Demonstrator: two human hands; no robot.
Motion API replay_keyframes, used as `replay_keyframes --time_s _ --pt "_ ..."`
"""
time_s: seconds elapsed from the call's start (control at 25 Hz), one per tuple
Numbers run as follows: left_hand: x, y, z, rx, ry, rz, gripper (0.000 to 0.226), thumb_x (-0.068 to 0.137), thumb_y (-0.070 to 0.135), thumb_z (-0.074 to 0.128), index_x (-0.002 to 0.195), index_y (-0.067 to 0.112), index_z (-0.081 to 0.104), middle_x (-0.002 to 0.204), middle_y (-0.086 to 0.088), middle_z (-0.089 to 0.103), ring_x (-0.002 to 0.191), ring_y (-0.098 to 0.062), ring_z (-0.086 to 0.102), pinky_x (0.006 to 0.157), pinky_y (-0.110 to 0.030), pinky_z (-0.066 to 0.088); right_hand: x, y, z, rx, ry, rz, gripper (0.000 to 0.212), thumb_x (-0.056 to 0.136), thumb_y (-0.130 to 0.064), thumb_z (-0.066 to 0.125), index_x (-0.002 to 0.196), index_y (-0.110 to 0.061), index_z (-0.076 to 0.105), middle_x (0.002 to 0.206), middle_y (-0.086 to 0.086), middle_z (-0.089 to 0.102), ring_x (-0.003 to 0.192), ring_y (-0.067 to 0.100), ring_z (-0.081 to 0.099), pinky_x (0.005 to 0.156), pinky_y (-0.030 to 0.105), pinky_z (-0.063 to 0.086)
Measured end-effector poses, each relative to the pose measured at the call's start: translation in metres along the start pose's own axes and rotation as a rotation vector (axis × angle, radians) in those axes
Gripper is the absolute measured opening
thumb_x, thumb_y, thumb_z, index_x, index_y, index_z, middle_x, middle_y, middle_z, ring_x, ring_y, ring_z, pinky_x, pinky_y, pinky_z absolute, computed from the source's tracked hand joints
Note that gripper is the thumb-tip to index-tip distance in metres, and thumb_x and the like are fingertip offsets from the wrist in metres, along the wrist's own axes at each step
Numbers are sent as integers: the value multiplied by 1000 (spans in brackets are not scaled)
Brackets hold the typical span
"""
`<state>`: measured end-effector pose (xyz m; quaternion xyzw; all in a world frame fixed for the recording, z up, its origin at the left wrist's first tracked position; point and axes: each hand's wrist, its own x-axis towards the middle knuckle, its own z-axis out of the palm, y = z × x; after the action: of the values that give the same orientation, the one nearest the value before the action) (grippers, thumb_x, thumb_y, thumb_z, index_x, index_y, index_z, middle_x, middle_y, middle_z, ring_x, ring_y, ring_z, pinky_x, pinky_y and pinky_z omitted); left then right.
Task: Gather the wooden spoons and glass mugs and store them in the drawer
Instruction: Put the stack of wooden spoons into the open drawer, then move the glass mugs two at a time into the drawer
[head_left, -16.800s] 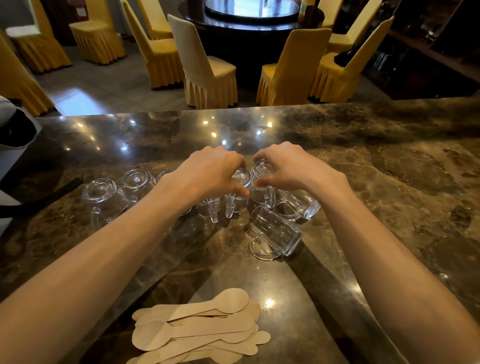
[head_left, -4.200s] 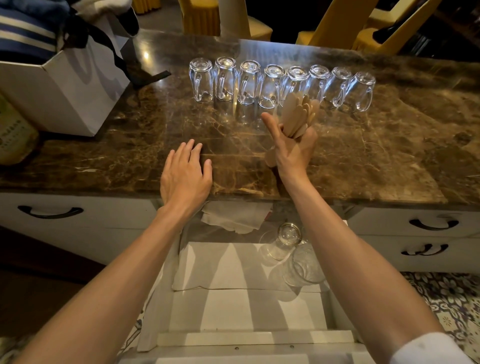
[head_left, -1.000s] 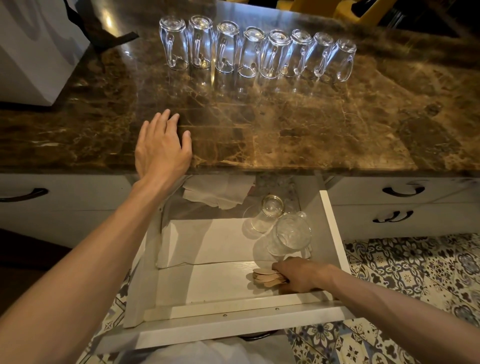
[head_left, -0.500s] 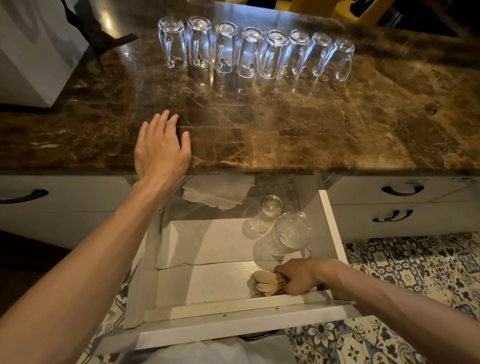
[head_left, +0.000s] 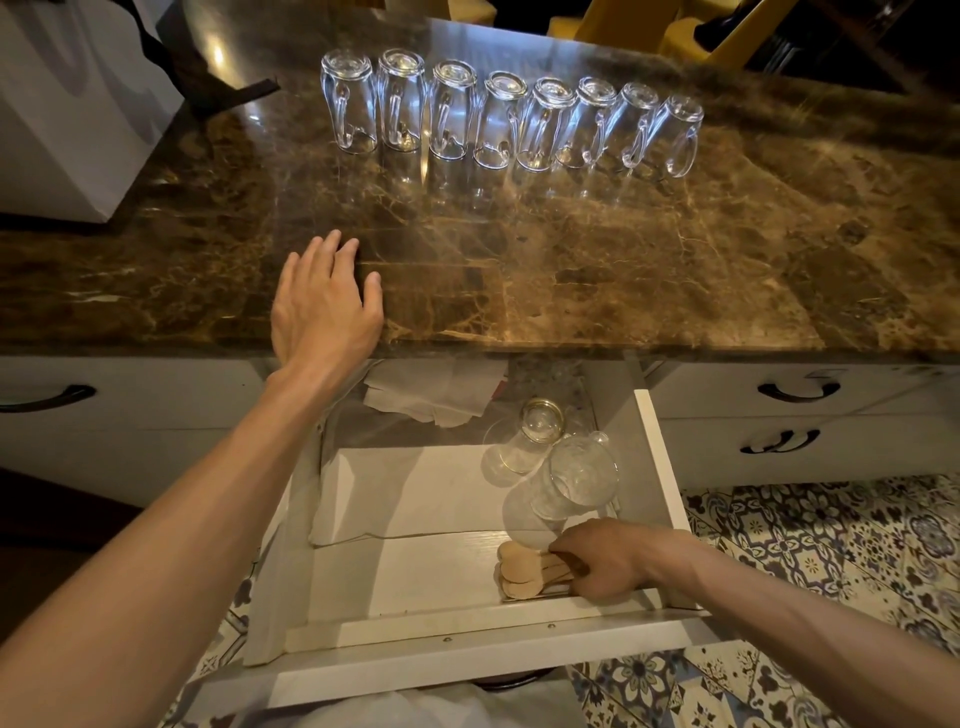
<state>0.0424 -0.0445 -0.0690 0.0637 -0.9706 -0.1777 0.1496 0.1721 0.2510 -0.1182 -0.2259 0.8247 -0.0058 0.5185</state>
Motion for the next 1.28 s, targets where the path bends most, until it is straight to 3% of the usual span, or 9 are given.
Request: replay_keyframes --time_s 0.16,0.32,0.4,0.52,0.64,0.84,1.0,1.08,1.28 --pt "0 1 -1 9 -6 2 51 97 35 34 141 10 37 151 -8 33 142 -20 23 118 -36 9 -3 0 -4 -51 36 19 10 82 -21 53 90 -16 50 97 6 61 83 23 52 71 34 44" --pt "0 0 -1 10 -4 6 51 97 35 34 141 10 37 151 -8 33 141 -20 23 118 -36 9 -11 -10 -11 -24 22 52 32 87 -31 50 114 -13 54 117 8 61 102 27 56 86 39 47" --pt "0 0 -1 5 -4 6 51 97 36 33 141 10 37 151 -8 33 141 -20 23 118 -36 9 -16 -18 -15 -18 -6 55 40 89 -35 49 123 -15 50 123 8 59 108 28 55 92 42 46" --pt "0 0 0 1 -6 5 51 97 36 33 141 11 36 151 -7 33 142 -19 23 118 -36 9 -29 -33 -25 28 -8 20 52 90 -41 49 138 -22 38 137 1 52 121 24 50 96 34 41" --pt "1 0 0 -8 -8 7 51 97 35 33 142 11 36 152 -7 32 142 -18 22 118 -36 8 -42 -47 -52 53 49 -61 56 92 -46 48 141 -27 32 141 -3 47 124 20 47 98 33 39" --pt "0 -1 -2 -7 -26 5 51 98 35 32 143 11 34 153 -6 30 142 -18 20 118 -35 7 -44 -64 -111 173 251 -208 50 91 -44 52 136 -27 40 133 -5 53 113 11 54 96 32 47" --pt "5 -2 -2 -21 -57 -5 51 98 35 34 143 12 34 154 -6 28 143 -17 19 118 -35 6 -34 -74 -161 383 473 -322 37 89 -40 56 125 -29 53 115 -12 61 100 0 58 87 24 51" --pt "8 -3 -3 -39 -87 -5 51 97 36 37 142 13 35 154 -7 27 142 -18 20 118 -35 7 -21 -79 -184 487 618 -353 30 90 -34 58 119 -24 59 106 -9 65 93 3 61 82 24 52" --pt "27 1 -12 -257 -38 -78 48 94 36 46 138 17 40 148 -3 36 134 -20 35 109 -35 27 7 -93 -239 811 830 -430 21 91 -23 58 110 -14 63 93 1 71 75 9 65 72 24 56"
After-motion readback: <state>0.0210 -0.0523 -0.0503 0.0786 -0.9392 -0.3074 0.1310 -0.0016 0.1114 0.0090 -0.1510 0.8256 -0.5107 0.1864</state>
